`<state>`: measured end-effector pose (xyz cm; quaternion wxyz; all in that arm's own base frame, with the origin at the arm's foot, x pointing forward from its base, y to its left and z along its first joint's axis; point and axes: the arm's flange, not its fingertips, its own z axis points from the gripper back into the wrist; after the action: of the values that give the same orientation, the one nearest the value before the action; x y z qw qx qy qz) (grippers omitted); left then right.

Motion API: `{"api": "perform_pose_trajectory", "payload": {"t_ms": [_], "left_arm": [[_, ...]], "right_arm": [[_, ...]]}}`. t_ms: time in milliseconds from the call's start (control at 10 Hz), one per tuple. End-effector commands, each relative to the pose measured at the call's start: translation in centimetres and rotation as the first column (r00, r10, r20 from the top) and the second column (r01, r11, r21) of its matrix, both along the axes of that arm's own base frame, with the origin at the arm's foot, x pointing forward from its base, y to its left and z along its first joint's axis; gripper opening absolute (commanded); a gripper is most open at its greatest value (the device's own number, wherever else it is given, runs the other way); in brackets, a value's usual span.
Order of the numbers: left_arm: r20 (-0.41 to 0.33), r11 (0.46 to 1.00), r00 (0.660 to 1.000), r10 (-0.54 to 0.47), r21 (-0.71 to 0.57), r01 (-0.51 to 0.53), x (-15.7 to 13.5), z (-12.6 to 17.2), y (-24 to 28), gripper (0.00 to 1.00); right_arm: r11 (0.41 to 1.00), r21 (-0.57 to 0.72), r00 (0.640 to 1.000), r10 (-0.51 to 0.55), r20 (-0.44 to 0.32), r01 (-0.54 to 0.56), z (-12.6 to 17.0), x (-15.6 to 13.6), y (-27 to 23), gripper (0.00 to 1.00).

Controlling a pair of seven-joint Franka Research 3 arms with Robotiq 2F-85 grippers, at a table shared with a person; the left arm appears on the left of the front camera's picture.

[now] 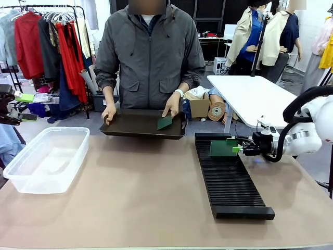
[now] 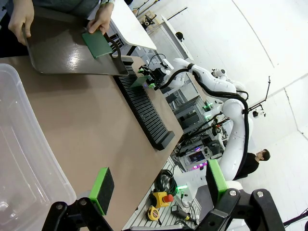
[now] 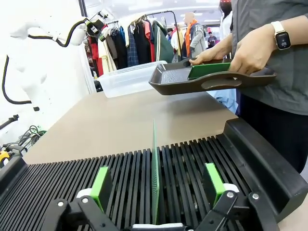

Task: Sort PCBs into racks and boxes based on the side picked up.
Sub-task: Pick up the Blank PCB handed by the Human.

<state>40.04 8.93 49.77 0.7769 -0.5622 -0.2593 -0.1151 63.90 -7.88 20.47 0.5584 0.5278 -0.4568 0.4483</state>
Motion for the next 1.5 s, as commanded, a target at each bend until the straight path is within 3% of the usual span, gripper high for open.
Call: {"api": "perform_pose_trajectory", "payload": {"t_ms": [0, 800, 1200, 1400], "left_arm": [[-0.004, 1.000, 1.000, 0.003, -0.007, -0.003, -0.1, 0.2, 0.0, 1.00], [-0.004, 1.000, 1.000, 0.003, -0.007, -0.003, -0.1, 0.2, 0.0, 1.00], [-0.004, 1.000, 1.000, 0.003, -0.007, -0.003, -0.1, 0.2, 0.0, 1.00], [-0.004, 1.000, 1.000, 0.003, -0.007, -0.003, -0.1, 0.2, 0.0, 1.00]], "right_arm": [[1.000, -0.001, 1.000, -0.002, 0.007, 0.002, 0.4, 0.1, 0.0, 1.00], [1.000, 0.000, 1.000, 0.000, 0.000, 0.000, 0.0, 0.0, 0.0, 1.00], [1.000, -0.002, 0.999, -0.009, -0.034, 0.009, 7.6, -0.6, 2.1, 1.00], [1.000, 0.013, 0.994, -0.001, -0.108, 0.002, 11.6, -1.6, 3.0, 1.00]]}}
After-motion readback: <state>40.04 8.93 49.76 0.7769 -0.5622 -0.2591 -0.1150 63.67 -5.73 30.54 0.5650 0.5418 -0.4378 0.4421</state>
